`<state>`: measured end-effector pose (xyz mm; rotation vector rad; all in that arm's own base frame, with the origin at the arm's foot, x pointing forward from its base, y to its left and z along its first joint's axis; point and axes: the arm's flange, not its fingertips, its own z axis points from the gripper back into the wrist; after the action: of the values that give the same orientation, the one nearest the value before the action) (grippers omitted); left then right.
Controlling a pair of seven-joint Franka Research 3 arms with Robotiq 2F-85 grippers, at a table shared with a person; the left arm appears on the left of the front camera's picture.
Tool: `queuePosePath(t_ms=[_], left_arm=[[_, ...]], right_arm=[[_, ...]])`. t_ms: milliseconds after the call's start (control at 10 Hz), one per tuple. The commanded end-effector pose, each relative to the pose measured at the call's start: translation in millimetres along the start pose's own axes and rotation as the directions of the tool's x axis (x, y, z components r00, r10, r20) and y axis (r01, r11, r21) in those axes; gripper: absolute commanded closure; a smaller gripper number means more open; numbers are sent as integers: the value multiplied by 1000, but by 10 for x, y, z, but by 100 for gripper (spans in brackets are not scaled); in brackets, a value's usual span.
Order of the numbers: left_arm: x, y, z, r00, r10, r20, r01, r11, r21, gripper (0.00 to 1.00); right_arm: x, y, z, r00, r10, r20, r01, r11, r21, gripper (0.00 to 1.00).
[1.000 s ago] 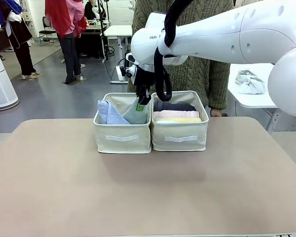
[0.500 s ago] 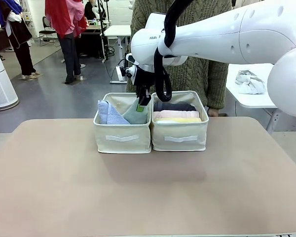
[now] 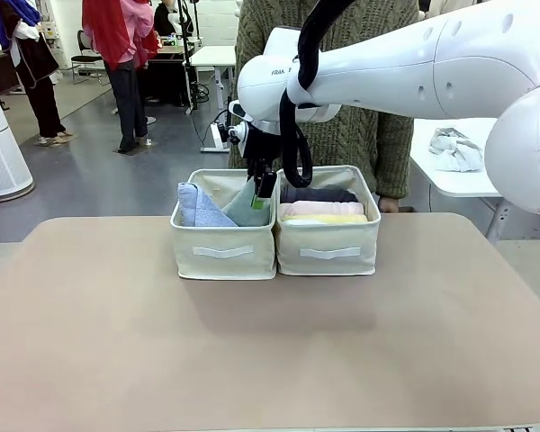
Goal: Sort the towels based on their folding style.
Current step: Pick up another triangle-folded towel from the table and place it in the left Fabric basket.
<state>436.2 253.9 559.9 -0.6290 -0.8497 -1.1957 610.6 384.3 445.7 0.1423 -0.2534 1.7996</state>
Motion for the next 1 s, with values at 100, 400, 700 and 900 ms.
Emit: queuePosePath(t_ms=[100,400,700,900], left_arm=[[6,-14,3,1000,-9,15,9,1000,2,0],[6,-14,3,1000,-9,15,9,1000,2,0],[6,-14,3,1000,-9,15,9,1000,2,0],[6,-14,3,1000,-9,15,9,1000,2,0]], right_arm=[[50,-75,27,1000,-16,-13,16,1000,3,0],[52,-78,44,1000,-18,-17,18,1000,7,0],[181,-33,419,998,55,11,-54,997,-59,0],[257,54,798,997,77,-7,-77,990,-122,0]])
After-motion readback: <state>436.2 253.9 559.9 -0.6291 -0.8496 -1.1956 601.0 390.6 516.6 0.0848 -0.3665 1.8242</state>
